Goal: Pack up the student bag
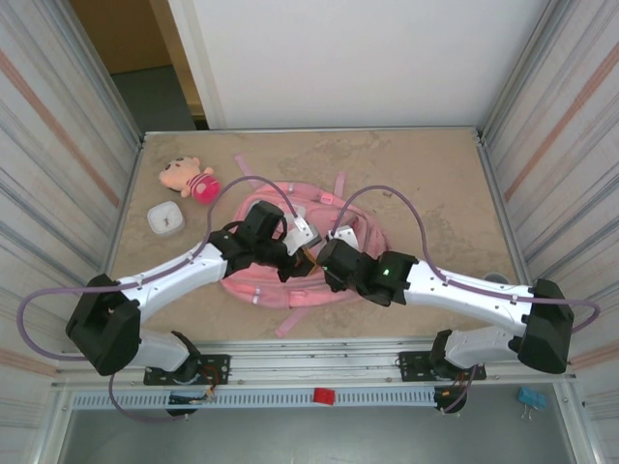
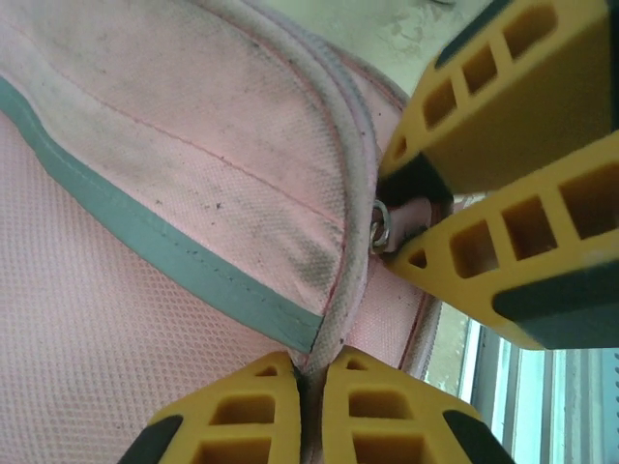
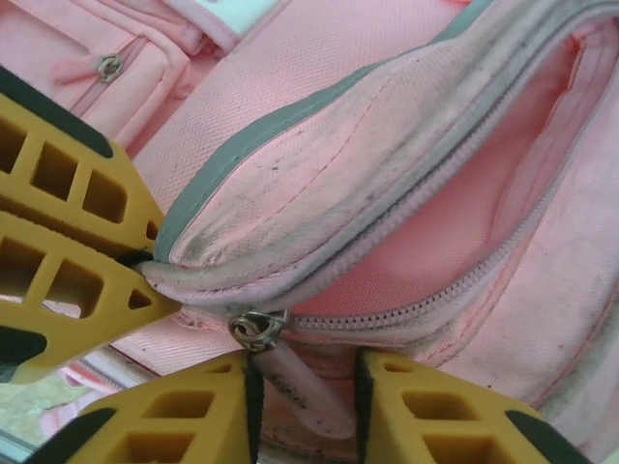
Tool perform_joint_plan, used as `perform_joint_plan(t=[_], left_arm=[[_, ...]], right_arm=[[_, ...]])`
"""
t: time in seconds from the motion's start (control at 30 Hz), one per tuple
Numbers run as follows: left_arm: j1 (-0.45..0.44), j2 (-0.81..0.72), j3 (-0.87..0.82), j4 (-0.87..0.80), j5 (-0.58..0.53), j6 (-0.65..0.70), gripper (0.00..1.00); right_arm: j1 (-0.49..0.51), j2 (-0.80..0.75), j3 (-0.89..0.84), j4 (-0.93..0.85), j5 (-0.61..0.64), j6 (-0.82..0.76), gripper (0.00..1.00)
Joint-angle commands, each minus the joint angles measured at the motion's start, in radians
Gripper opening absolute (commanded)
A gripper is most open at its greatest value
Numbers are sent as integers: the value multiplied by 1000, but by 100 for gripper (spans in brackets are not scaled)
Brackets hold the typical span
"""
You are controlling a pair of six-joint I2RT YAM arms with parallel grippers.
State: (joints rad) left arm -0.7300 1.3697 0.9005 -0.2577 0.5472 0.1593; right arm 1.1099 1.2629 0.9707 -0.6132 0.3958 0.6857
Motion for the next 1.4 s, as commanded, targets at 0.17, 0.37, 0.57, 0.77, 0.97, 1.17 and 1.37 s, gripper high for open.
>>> perform_joint_plan(t=[0.17,0.37,0.57,0.77,0.97,1.17,1.37], left_arm=[[15,-17,55,-95,-9,30,0],[17,-24,52,-114,-21,58,0],[16,-38,46,-114,-6,74,0],[17,-49,44,-116,-3,77,0],[16,-52,49,-88,29,61,0],[17,-53,49,-88,32,65,0],[17,-61,42,-88,32,62,0]], right_arm=[[-107,-78,19,-49,-45,-51,6],[-218,-84,27,-72,-147,-97,0],[-300,-43,58,-103,-186,-123,0],[-325,-39,75,-62,-341,-163,0],[-301,-21,66,-25,-295,-118,29],[-268,17,65,13,-256,-119,40],[-248,41,87,61,-289,-189,34]])
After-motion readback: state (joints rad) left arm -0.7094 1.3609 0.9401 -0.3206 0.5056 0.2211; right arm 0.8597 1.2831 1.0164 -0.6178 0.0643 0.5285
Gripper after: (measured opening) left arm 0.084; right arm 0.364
